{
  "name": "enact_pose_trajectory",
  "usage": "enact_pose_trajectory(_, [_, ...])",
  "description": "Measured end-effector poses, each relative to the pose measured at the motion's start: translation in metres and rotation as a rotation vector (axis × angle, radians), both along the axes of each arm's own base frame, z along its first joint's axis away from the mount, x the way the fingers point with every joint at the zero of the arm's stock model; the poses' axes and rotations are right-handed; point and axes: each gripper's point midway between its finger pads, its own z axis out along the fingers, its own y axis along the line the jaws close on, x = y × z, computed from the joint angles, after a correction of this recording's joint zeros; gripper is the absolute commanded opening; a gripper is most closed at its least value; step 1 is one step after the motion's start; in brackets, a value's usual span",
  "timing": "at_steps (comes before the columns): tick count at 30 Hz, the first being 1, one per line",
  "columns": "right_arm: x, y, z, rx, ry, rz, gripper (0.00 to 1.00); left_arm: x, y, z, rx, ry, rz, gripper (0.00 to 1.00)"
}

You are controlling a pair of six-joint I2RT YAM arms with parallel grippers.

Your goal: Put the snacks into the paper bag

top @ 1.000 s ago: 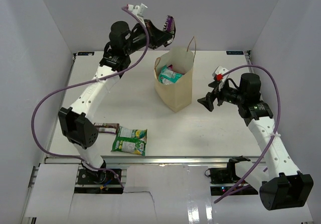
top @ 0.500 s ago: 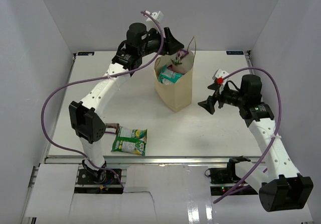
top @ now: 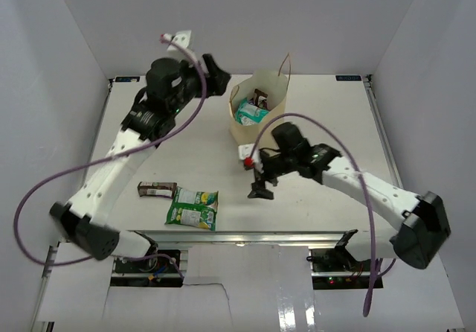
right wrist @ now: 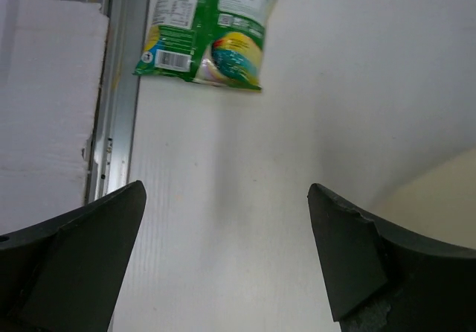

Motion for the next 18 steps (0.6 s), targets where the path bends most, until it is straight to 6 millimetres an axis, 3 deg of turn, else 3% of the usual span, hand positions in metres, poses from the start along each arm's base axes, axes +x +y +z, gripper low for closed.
enact_pose_trajectory(5, [-0.037, 0.076, -0.074, -0.23, 0.053, 0.056, 0.98, -0.094, 0.115, -0.04, -0.025, 0.069, 0.31, 0.79])
enact_pose_trajectory(9, [-0.032, 0.122, -0.112, -0.305, 0.086, -0.055, 0.95, -0.167, 0.177, -0.062, -0.168, 0.095, 0.452, 0.79])
enact_pose_trajectory(13, [-0.014, 0.162, -0.121, -0.294, 0.126, -0.157, 0.9, -0.21, 0.206, -0.084, -0.29, 0.14, 0.513, 0.8])
enact_pose_trajectory(18, [0.002, 0.203, -0.124, -0.237, 0.187, -0.219, 0.9, -0.226, 0.214, -0.122, -0.313, 0.243, 0.552, 0.82])
